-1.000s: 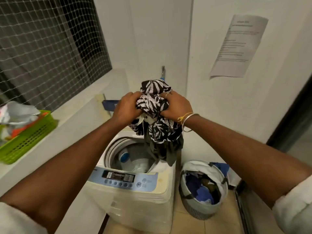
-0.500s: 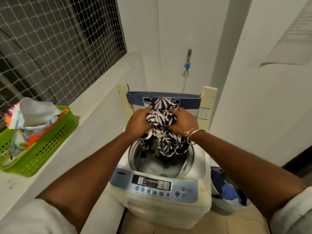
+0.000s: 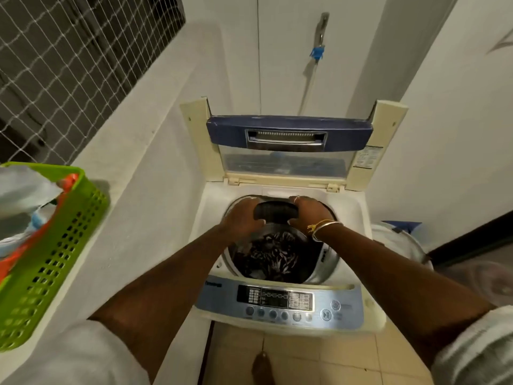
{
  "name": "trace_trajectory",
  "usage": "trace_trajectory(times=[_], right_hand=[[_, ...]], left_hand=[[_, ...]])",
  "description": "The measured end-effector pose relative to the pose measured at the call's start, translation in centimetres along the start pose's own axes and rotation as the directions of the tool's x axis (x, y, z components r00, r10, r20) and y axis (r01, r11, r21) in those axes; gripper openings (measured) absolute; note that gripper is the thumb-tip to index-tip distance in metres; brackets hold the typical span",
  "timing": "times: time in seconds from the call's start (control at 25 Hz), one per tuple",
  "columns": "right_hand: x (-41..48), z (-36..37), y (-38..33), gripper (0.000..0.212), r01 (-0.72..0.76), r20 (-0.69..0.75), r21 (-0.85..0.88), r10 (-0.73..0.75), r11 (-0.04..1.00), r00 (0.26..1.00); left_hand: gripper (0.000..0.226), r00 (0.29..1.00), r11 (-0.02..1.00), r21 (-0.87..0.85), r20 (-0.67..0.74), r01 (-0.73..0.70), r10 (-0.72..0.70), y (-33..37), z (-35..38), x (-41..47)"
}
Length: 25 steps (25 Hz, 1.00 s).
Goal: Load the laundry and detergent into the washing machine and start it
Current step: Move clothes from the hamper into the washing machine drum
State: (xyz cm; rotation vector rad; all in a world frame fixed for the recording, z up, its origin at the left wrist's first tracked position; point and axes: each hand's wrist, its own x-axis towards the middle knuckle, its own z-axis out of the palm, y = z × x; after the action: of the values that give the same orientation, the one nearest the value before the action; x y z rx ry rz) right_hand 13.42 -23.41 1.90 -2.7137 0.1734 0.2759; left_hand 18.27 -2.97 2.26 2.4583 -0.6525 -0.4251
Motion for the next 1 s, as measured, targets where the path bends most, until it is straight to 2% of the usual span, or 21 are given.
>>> trace_trajectory(times=[0.24, 0.4, 0.56, 1.0], right_hand=[[-0.4, 0.0, 0.2, 0.047, 0.018, -0.021, 0.053, -0.017, 0.998, 1.000], [-2.3, -2.0, 1.6, 0.060, -0.014, -0.070, 0.084, 0.019, 0.996, 0.997], [-5.7, -5.0, 5.5, 0.063, -0.030, -0.125, 0.090, 0.042, 0.995, 0.991], [-19.8, -13.7, 23.2, 0.060, -0.105, -0.208, 0.079, 0.119, 0.991, 0.971]], left_hand=[[0.038, 0.999, 0.999, 0.027, -0.005, 0.036, -0.036, 0.3, 0.6, 0.2], [0.040, 0.998, 0.999, 0.023, -0.054, 0.040, -0.039, 3.0, 0.8, 0.3], [0.052, 0.996, 0.995, 0.092, -0.088, 0.034, -0.026, 8.7, 2.2, 0.9], [0.050, 0.989, 0.985, 0.119, -0.057, -0.129, 0.136, 29.6, 13.6, 0.1]])
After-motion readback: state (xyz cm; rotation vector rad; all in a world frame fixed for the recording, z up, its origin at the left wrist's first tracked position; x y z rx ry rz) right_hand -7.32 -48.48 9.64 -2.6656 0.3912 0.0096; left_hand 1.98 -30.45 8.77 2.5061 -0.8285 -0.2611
